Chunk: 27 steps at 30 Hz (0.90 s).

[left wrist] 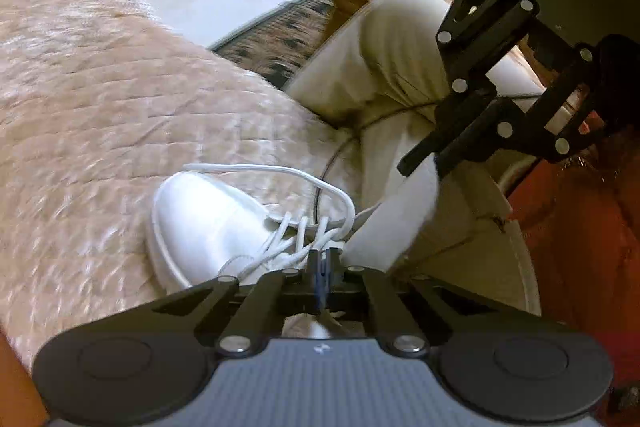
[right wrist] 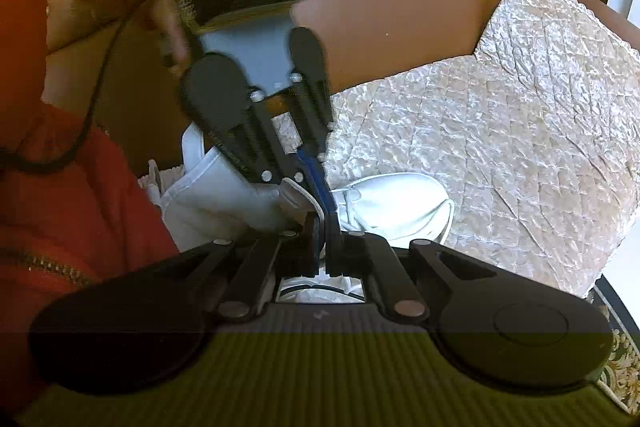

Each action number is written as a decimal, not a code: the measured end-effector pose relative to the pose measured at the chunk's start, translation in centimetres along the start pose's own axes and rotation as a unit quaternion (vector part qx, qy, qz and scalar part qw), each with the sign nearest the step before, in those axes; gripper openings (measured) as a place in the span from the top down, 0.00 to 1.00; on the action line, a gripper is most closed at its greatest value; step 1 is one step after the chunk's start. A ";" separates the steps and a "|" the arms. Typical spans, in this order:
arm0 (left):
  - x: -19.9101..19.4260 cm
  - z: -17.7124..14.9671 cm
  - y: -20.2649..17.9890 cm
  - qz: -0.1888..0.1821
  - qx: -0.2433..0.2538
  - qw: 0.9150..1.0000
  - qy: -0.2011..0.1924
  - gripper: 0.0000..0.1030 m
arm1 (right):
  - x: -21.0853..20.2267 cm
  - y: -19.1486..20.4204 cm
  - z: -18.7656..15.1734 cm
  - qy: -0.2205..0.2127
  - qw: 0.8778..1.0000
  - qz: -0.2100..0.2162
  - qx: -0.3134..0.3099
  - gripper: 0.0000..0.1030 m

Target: Lace up shoes with both hands

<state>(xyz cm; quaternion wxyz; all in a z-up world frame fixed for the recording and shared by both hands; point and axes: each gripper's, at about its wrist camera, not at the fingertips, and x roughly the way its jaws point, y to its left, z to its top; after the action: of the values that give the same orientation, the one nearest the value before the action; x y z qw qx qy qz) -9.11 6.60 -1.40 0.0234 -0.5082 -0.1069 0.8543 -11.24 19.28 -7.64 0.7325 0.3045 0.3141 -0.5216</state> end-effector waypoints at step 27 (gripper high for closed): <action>-1.6 -1.3 2.9 0.017 -0.232 0.971 -0.046 0.74 | 0.2 -0.1 -0.6 -0.026 0.999 0.005 0.020 0.92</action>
<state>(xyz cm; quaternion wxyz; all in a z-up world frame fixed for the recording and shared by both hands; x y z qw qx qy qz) -7.01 3.71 -1.16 -0.1145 -0.4612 -0.2950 0.8289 -11.32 19.62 -8.17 0.7371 0.3069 0.2825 -0.5316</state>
